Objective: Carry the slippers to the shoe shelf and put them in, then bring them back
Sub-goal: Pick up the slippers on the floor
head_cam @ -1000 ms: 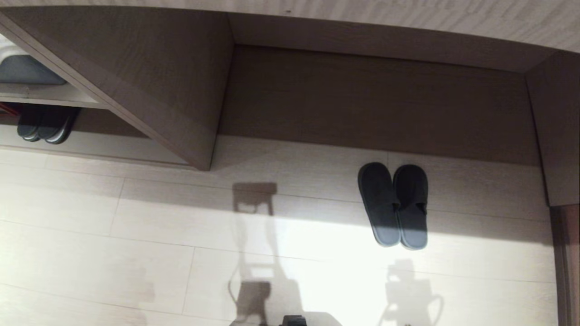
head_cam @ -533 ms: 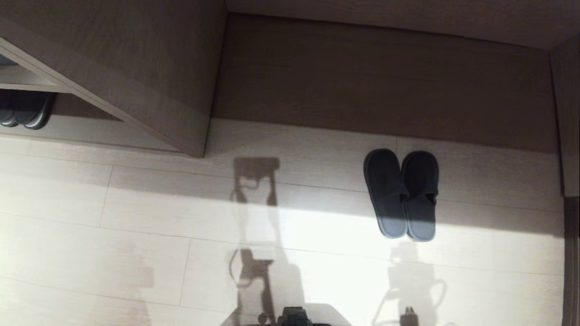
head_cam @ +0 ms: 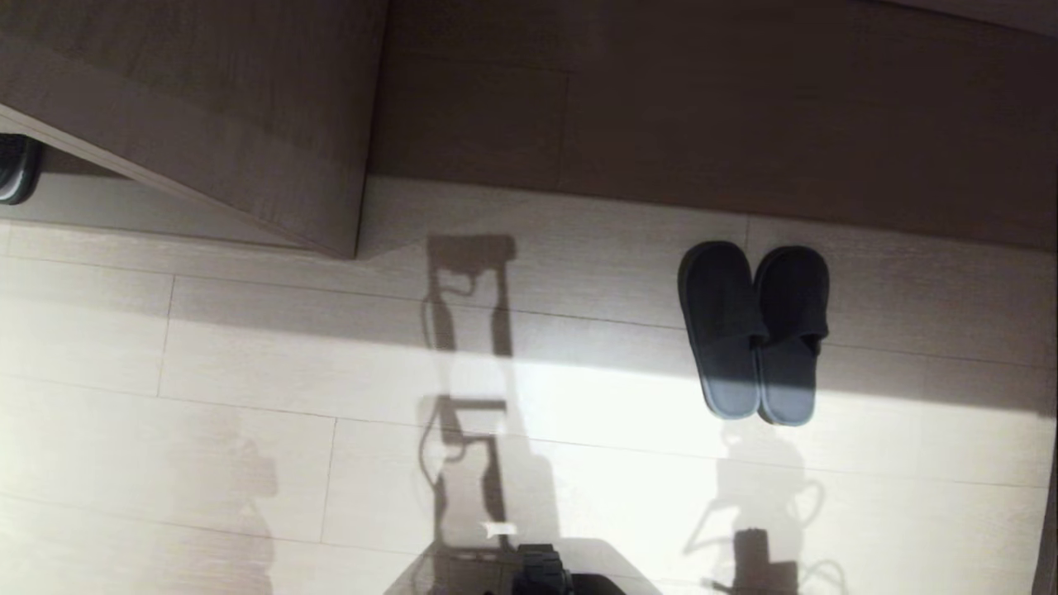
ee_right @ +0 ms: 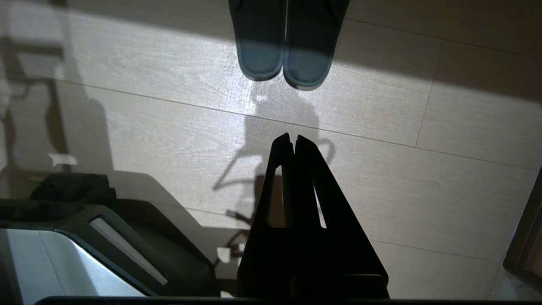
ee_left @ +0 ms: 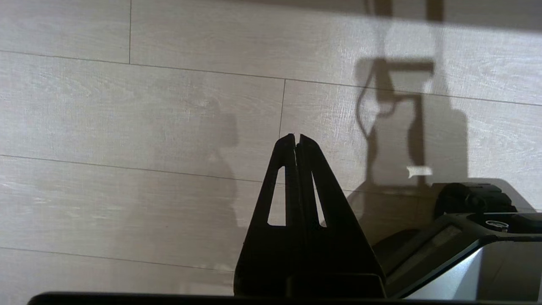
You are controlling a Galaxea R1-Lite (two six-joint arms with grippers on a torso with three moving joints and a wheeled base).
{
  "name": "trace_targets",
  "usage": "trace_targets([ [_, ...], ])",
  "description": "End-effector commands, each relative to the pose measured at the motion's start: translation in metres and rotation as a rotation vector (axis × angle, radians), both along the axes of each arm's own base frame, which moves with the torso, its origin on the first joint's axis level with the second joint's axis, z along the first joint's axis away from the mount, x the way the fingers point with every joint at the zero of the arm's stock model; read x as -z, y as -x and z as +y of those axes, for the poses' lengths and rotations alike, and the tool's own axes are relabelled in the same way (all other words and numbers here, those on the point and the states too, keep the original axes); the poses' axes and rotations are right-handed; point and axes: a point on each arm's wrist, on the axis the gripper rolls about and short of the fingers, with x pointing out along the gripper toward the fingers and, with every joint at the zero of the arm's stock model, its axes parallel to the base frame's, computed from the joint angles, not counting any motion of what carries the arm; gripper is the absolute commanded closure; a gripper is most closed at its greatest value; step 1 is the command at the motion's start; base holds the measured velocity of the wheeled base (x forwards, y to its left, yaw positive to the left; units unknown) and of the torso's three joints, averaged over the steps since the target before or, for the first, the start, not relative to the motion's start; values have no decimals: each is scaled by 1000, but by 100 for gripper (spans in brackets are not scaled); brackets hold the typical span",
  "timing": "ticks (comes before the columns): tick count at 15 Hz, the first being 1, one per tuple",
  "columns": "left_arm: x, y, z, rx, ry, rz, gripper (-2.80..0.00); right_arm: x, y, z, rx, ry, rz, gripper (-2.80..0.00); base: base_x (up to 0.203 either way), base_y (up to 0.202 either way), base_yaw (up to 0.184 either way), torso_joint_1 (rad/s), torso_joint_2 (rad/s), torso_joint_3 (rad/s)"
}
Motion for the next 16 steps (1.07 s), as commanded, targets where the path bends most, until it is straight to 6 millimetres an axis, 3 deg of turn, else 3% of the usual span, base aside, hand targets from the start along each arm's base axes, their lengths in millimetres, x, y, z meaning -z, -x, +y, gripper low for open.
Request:
trace_targets([
  [1, 0, 0, 0, 0, 1, 3, 0, 0, 0, 0, 0, 0, -2, 0, 0, 0, 0, 7, 2, -203],
  [16, 0, 0, 0, 0, 1, 3, 0, 0, 0, 0, 0, 0, -2, 0, 0, 0, 0, 2, 1, -196],
])
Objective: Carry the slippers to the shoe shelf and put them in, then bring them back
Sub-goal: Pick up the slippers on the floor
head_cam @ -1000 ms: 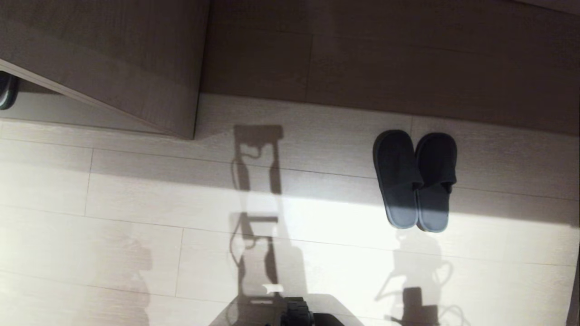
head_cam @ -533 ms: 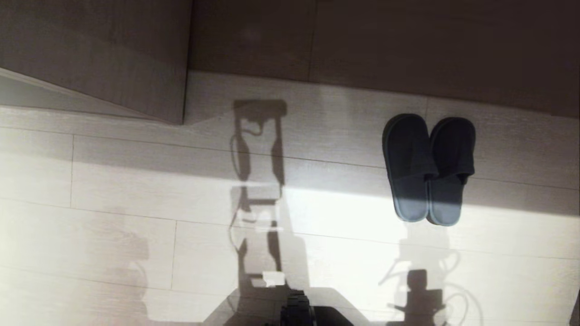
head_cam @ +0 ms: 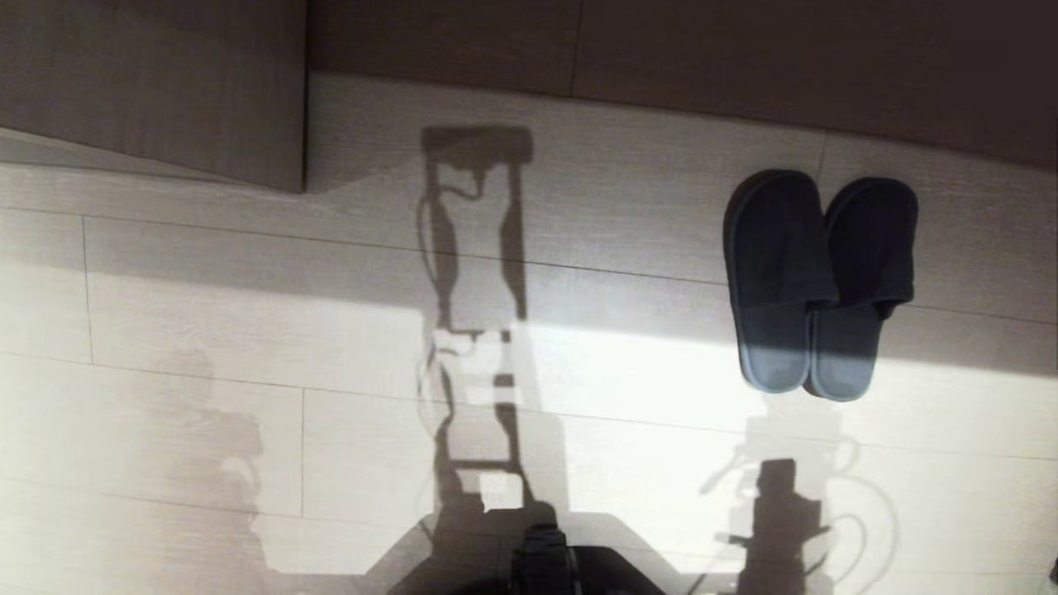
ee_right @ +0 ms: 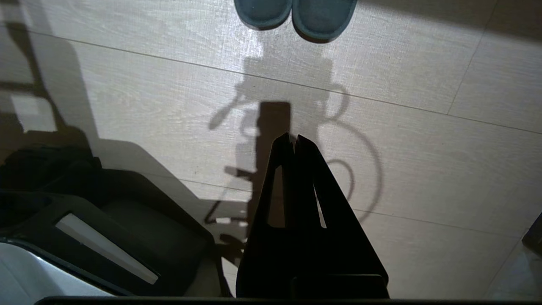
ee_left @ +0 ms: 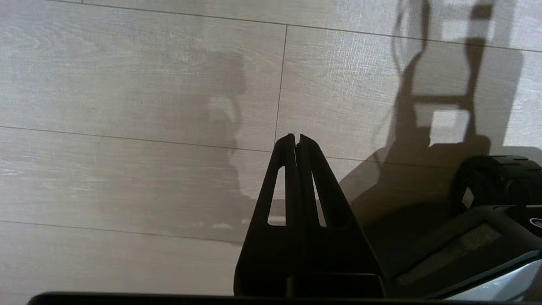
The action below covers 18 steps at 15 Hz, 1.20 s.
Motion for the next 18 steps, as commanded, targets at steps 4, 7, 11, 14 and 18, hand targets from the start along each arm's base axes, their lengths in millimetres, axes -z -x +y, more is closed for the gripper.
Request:
trace_targets([
  [4, 0, 0, 0, -1, 1, 3, 0, 0, 0, 0, 0, 2, -2, 0, 0, 0, 0, 0, 0, -74],
  [7, 0, 0, 0, -1, 1, 0, 0, -1, 0, 0, 0, 18, -7, 0, 0, 0, 0, 0, 0, 0],
  [11, 0, 0, 0, -1, 1, 0, 0, -32, -6, 0, -15, 14, 73, 0, 0, 0, 0, 0, 0, 0],
  [14, 0, 0, 0, -1, 1, 0, 0, -62, -44, 0, -26, 8, 216, 0, 0, 0, 0, 0, 0, 0],
  [18, 0, 0, 0, -1, -1, 0, 0, -90, -146, 2, -22, 15, 320, 0, 0, 0, 0, 0, 0, 0],
])
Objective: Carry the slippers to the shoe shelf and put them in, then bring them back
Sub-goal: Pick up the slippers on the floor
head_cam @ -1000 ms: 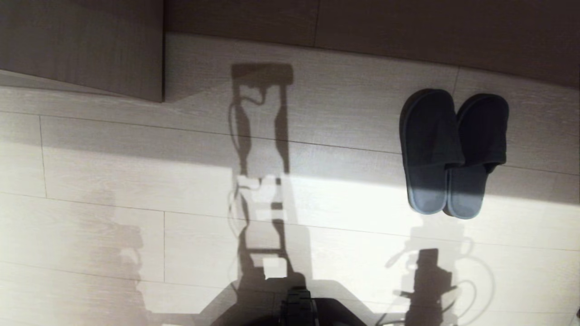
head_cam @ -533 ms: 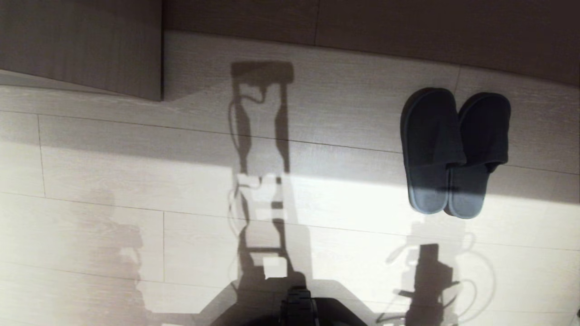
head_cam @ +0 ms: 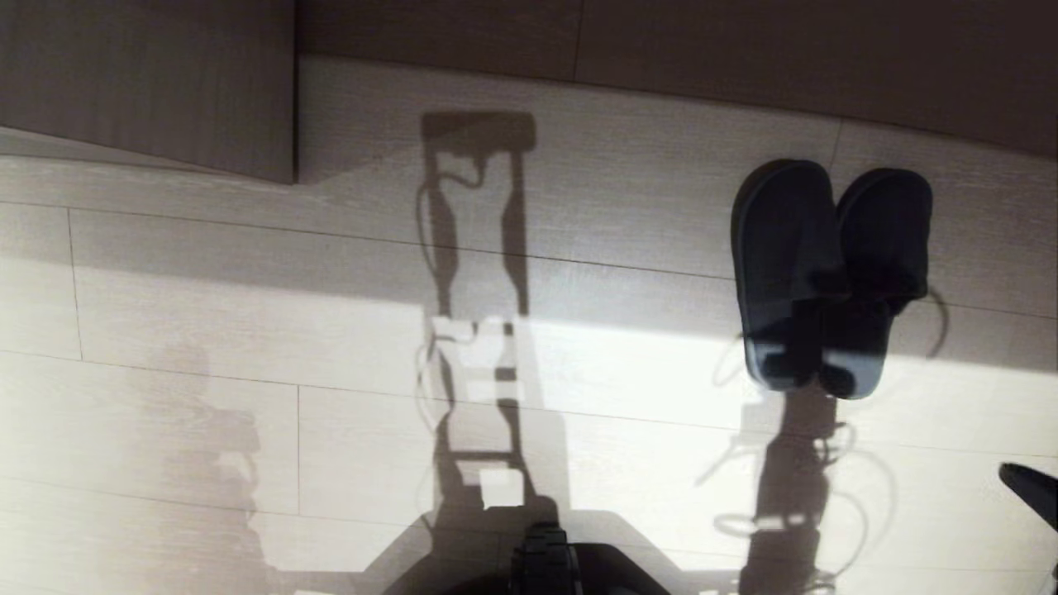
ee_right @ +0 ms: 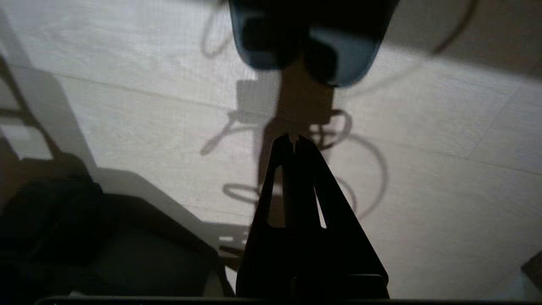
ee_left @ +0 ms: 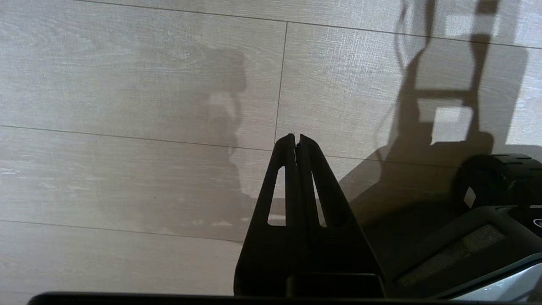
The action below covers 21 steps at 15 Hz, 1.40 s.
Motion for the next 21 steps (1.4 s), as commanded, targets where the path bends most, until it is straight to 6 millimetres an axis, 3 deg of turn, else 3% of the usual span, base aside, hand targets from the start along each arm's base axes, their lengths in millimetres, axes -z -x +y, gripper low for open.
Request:
trace_targets([
  [1, 0, 0, 0, 0, 0, 1, 0, 6, -67, 1, -3, 5, 134, 0, 0, 0, 0, 0, 0, 0],
  [2, 0, 0, 0, 0, 0, 1, 0, 0, -89, 2, -5, 6, 100, -280, 0, 0, 0, 0, 0, 0],
  [4, 0, 0, 0, 0, 0, 1, 0, -3, -122, 2, -9, 26, 63, -280, 0, 0, 0, 0, 0, 0],
  [6, 0, 0, 0, 0, 0, 1, 0, 4, -138, 1, 0, 88, 38, -280, 0, 0, 0, 0, 0, 0],
  [12, 0, 0, 0, 0, 0, 1, 0, 31, -162, -2, 70, 70, 31, -280, 0, 0, 0, 0, 0, 0],
  [15, 0, 0, 0, 0, 0, 1, 0, 38, -179, -4, 88, 34, -98, -280, 0, 0, 0, 0, 0, 0],
  [17, 0, 0, 0, 0, 0, 1, 0, 36, -187, -4, 87, 19, -245, -280, 0, 0, 0, 0, 0, 0],
  [21, 0, 0, 0, 0, 0, 1, 0, 31, -189, -3, 29, -6, -291, -280, 0, 0, 0, 0, 0, 0],
])
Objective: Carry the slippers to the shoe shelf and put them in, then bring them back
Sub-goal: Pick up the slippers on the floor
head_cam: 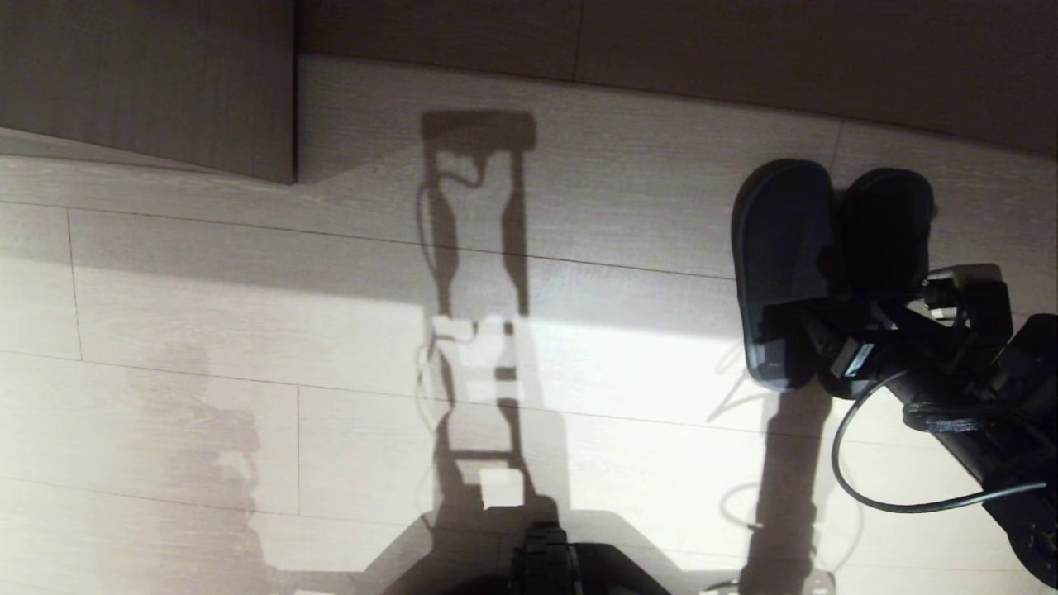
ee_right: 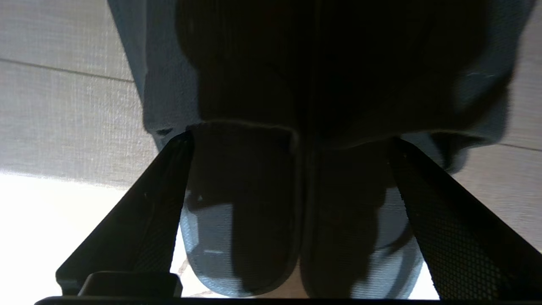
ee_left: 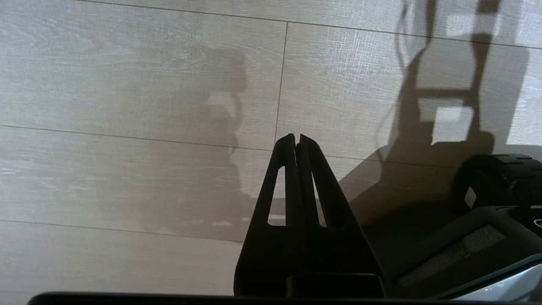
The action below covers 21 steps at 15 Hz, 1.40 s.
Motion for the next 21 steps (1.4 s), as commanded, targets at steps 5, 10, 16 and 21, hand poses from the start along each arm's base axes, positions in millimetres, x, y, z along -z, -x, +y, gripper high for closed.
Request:
trace_targets([
  [5, 0, 0, 0, 0, 0, 1, 0, -15, -14, -1, -3, 2, -81, -280, 0, 0, 0, 0, 0, 0],
  [10, 0, 0, 0, 0, 0, 1, 0, -15, -22, -5, 9, 10, -89, -280, 0, 0, 0, 0, 0, 0],
  [16, 0, 0, 0, 0, 0, 1, 0, -16, -34, -9, 4, 13, -105, -280, 0, 0, 0, 0, 0, 0],
  [21, 0, 0, 0, 0, 0, 1, 0, -16, -42, -9, -12, 18, -114, 0, 0, 0, 0, 0, 0, 0],
])
